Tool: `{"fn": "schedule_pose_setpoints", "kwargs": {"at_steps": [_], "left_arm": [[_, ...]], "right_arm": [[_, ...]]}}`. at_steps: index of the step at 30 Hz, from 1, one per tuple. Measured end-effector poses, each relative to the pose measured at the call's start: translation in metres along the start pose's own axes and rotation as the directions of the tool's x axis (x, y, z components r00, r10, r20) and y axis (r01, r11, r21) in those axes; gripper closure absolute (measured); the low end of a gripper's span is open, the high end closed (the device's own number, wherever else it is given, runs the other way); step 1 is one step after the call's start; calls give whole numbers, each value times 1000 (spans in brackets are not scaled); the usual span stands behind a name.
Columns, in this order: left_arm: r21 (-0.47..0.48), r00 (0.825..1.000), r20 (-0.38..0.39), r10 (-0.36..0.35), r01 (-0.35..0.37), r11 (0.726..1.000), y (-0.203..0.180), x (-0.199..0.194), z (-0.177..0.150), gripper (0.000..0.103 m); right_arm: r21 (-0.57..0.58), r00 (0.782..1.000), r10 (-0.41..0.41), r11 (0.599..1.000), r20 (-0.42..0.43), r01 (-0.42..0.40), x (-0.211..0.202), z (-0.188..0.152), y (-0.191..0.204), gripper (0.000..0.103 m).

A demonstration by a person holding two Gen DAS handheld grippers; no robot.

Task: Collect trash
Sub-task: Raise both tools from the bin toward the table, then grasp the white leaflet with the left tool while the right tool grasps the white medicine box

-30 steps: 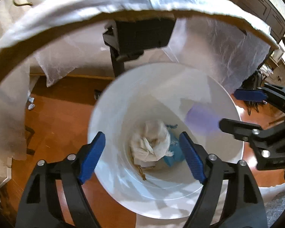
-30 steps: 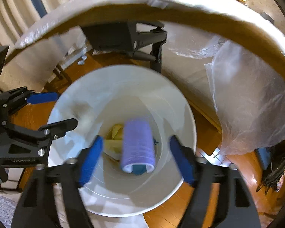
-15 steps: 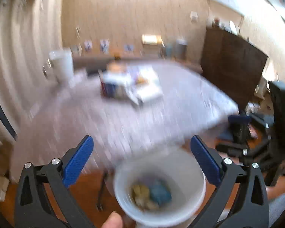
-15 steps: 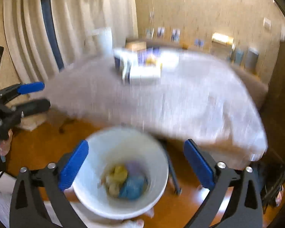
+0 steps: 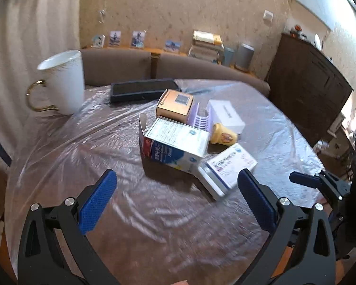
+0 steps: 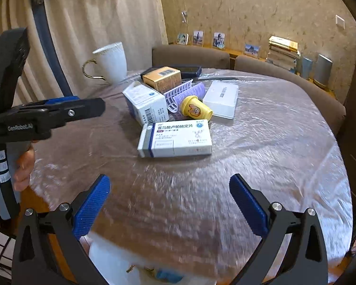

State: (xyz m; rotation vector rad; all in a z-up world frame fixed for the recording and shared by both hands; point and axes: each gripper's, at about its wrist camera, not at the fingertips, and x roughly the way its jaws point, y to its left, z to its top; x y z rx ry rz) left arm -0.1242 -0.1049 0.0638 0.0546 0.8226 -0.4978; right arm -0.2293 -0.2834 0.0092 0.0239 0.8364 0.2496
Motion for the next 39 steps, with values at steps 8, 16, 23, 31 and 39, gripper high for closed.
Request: {"fn": "schedule_pose_setpoints", "kwargs": {"at_steps": [8, 16, 23, 31, 39], "left_arm": [[77, 992, -95, -78, 85, 993, 13, 57, 18, 1], [125, 984, -129, -126, 142, 982, 18, 85, 28, 1], [161, 984, -140, -110, 133, 978, 16, 98, 31, 1], [178, 983, -166, -72, 102, 979, 16, 100, 33, 10], [117, 981, -176, -84, 106, 987, 22, 90, 30, 20]], "right_arm": [[56, 999, 9, 998, -53, -6, 41, 24, -5, 4], [69, 996, -1, 998, -86, 6, 65, 33, -2, 4], [36, 995, -59, 997, -85, 62, 73, 37, 3, 4], [-24, 993, -107, 994, -51, 106, 72, 34, 10, 7], [-24, 996, -86, 996, -36, 85, 58, 25, 13, 7]]}}
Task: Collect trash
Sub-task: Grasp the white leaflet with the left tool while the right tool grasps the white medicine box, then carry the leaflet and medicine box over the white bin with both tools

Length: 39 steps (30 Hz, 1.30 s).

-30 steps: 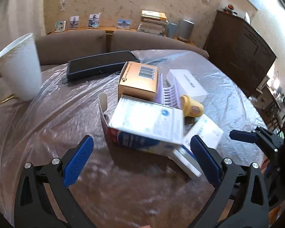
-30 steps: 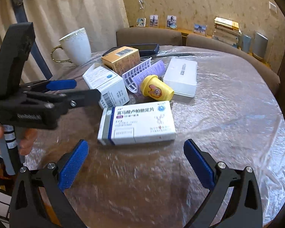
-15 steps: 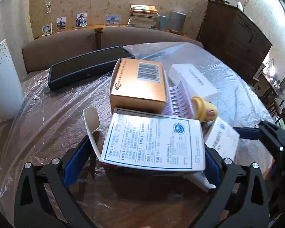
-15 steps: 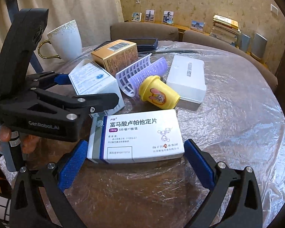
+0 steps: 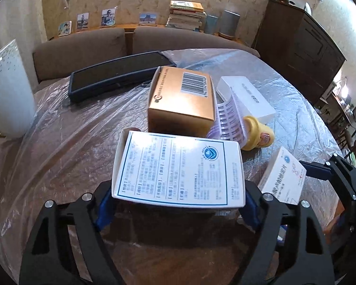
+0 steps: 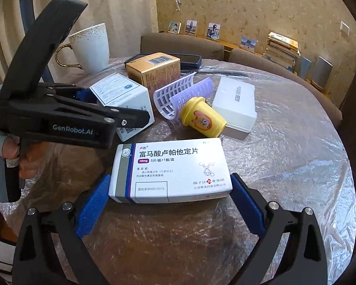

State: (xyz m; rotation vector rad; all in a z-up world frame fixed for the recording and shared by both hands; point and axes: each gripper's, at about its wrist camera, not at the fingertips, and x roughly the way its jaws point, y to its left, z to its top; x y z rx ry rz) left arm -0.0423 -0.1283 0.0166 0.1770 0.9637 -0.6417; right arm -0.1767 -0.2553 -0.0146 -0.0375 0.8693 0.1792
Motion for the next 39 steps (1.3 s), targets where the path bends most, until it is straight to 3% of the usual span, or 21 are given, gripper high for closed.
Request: {"fn": "schedule_pose_setpoints", "kwargs": {"at_steps": [12, 28, 39], "left_arm": [[-6, 999, 34, 43, -43, 999, -9, -21, -18, 20], [-124, 990, 79, 116, -106, 987, -28, -54, -63, 20], [-186, 981, 97, 169, -149, 971, -41, -78, -98, 20]], "right_arm": [[86, 999, 45, 995, 13, -46, -14, -8, -16, 7], [108, 998, 36, 993, 49, -41, -36, -21, -36, 7], [110, 995, 74, 991, 60, -80, -54, -38, -37, 7]]}}
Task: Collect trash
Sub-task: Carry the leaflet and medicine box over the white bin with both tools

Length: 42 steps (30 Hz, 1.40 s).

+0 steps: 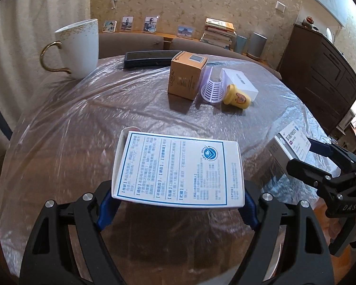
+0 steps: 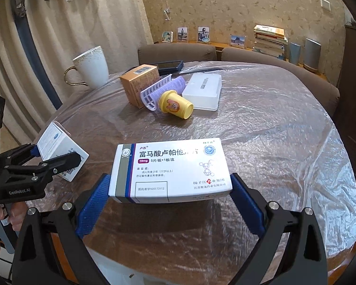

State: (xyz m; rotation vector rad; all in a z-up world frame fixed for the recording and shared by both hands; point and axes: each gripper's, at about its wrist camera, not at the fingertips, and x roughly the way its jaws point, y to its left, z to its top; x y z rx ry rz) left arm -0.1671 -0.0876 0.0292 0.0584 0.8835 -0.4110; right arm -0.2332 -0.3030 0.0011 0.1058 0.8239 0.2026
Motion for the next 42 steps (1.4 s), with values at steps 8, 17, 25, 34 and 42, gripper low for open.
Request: {"fn": "schedule_pose_setpoints", "kwargs": {"at_steps": [8, 17, 25, 34, 42], "left_arm": [[-27, 1000, 2, 14, -14, 1000, -7, -18, -21, 20], [-29, 1000, 6, 26, -26, 999, -19, -32, -40, 20], [-23, 1000, 0, 30, -30, 999, -27, -44, -57, 20], [-15, 1000, 4, 20, -20, 1000, -42, -58, -73, 20], [8, 1000, -7, 10, -10, 1000, -55, -62, -86, 20]], "right_arm": [[-6, 1000, 24, 1000, 3, -24, -20, -15, 5, 7], [-21, 999, 44, 999, -10, -44, -37, -31, 11, 7], [-28, 998, 66, 997, -21, -67, -51, -50, 12, 7], [-20, 995, 93, 995, -26, -93, -70, -66, 11, 7], [-19, 994, 103, 994, -28, -103, -79, -76, 12, 7]]}}
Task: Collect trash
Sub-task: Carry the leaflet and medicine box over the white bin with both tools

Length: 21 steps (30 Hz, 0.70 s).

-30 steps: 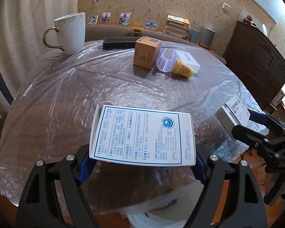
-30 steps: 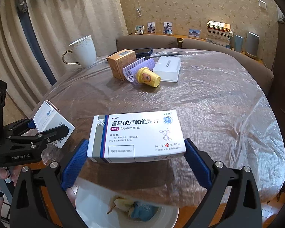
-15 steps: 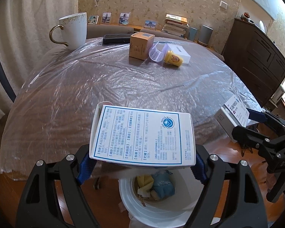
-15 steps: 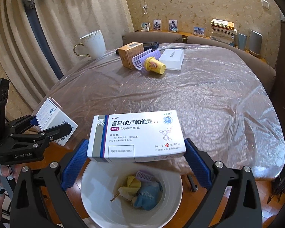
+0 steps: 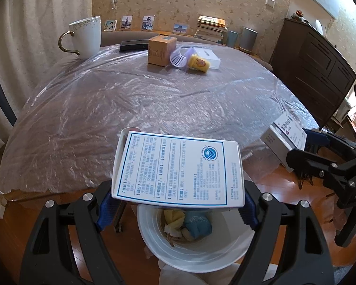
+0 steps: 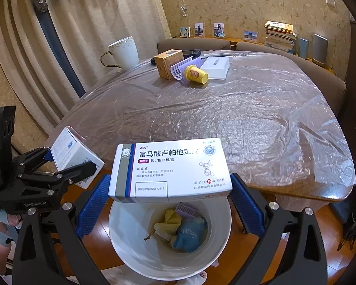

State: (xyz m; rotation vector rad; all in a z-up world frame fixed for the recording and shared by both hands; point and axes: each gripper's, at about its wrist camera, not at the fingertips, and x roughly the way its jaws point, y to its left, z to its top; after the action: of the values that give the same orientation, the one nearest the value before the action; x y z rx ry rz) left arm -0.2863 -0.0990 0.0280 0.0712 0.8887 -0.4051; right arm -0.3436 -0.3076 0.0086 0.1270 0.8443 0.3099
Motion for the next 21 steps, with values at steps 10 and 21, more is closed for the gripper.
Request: {"fn": "schedule_pose_setpoints", "kwargs": {"at_steps": [10, 21], "left_arm": [[47, 999, -34, -9, 10, 999, -12, -4, -25, 20], [48, 995, -95, -8, 13, 999, -16, 13, -42, 20]], "right_arm": [[-3, 999, -1, 1000, -36, 0, -6, -22, 1, 7], [6, 996, -4, 1000, -88, 4, 3, -43, 0, 7]]}}
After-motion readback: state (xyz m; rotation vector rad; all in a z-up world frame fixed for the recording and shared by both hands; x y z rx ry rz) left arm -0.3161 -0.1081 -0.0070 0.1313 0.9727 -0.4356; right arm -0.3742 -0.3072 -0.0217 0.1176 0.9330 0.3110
